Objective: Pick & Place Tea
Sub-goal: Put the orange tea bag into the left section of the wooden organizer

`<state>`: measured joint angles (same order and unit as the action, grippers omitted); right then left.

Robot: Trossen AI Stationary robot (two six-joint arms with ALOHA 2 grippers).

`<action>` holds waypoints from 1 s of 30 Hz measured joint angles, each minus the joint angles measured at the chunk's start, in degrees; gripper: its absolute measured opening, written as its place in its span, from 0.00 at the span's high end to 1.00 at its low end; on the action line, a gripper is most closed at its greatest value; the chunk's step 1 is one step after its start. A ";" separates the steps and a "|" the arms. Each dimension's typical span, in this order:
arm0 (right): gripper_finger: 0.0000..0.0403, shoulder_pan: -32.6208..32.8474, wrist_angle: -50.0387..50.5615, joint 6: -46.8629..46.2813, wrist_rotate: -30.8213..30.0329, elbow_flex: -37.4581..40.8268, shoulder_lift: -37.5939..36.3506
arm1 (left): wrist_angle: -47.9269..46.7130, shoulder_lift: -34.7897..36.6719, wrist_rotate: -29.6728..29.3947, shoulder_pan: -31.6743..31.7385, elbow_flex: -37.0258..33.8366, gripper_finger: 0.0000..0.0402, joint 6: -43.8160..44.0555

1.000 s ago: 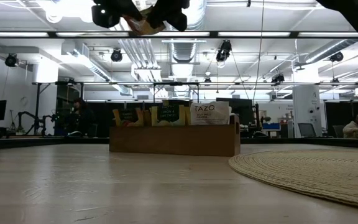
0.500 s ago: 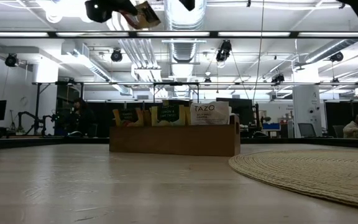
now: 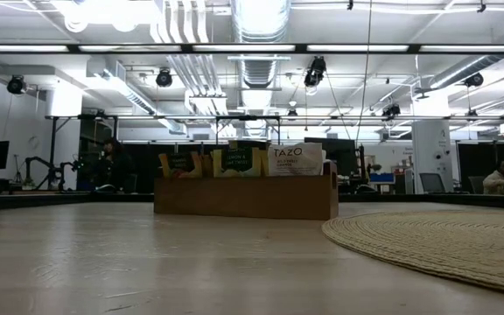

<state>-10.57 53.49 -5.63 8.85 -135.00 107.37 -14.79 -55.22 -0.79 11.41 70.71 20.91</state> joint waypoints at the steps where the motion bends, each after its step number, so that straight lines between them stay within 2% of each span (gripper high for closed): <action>1: 0.50 0.00 -0.40 0.00 0.01 0.00 -0.06 | 1.33 0.12 0.82 -0.01 0.01 1.00 0.03; 7: 0.50 0.00 -3.97 -0.01 0.51 0.02 -0.11 | 5.10 0.09 5.02 -0.01 0.01 1.00 0.49; 11: 0.50 -0.13 -9.46 -1.69 5.95 0.02 -0.11 | 8.55 -0.49 7.27 -0.01 0.01 1.00 0.56; 14: 0.50 -0.15 -11.65 -3.04 8.28 0.02 -0.04 | 9.56 -0.68 7.44 0.01 0.01 1.00 0.34; 30: 0.50 -0.37 -12.32 -4.88 11.19 0.02 -0.87 | 10.32 -0.66 7.51 0.12 0.01 1.00 -0.32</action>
<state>-10.94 41.17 -10.51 20.05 -134.98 106.50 -4.47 -55.88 6.72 11.53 70.72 20.59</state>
